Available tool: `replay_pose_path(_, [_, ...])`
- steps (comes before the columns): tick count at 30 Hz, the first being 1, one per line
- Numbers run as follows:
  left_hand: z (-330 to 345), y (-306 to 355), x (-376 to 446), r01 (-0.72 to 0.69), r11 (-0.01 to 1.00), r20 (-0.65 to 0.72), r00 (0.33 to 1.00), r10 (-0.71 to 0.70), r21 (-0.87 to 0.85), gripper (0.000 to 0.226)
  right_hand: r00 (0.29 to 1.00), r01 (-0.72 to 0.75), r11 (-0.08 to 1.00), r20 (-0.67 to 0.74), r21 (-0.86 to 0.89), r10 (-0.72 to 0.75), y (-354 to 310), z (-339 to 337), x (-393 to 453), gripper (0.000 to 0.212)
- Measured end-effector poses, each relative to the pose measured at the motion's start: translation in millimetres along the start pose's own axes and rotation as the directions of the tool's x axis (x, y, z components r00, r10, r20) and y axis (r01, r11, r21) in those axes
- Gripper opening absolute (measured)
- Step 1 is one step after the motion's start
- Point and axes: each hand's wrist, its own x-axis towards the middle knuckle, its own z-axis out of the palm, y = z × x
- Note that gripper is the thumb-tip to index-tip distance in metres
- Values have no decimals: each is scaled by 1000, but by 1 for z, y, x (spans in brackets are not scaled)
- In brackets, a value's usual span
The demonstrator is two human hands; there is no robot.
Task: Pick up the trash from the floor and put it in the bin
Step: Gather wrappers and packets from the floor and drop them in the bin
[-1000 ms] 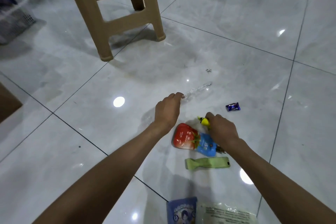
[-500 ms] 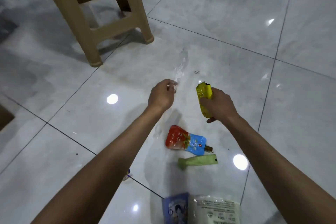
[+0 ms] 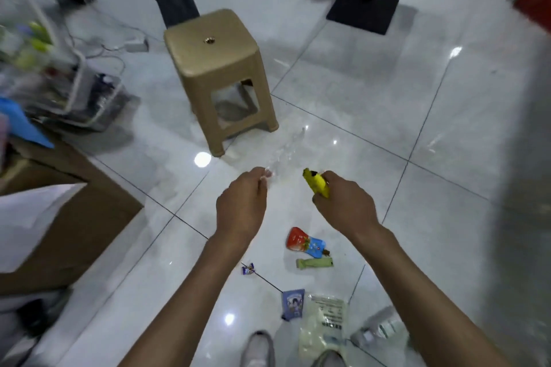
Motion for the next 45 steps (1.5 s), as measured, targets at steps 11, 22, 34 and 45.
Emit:
replay_pose_path(11, [-281, 97, -103, -89, 885, 62, 996, 69, 457, 61, 953, 302, 895, 95, -327, -287, -177, -212, -142, 22])
replay_pose_path(22, [-413, 57, -258, 208, 797, -171, 976, -134, 568, 61, 736, 655, 646, 135, -392, -664, -290, -247, -275, 23])
replay_pose_path(34, [-516, -52, -484, 639, 653, -460, 761, -457, 408, 50, 374, 899, 243, 347, -364, -860, -446, -144, -465, 30])
replay_pose_path(45, [-556, -204, -630, 742, 623, -437, 660, -611, 248, 58, 194, 933, 3, 498, -359, -845, -580, -18, -617, 31])
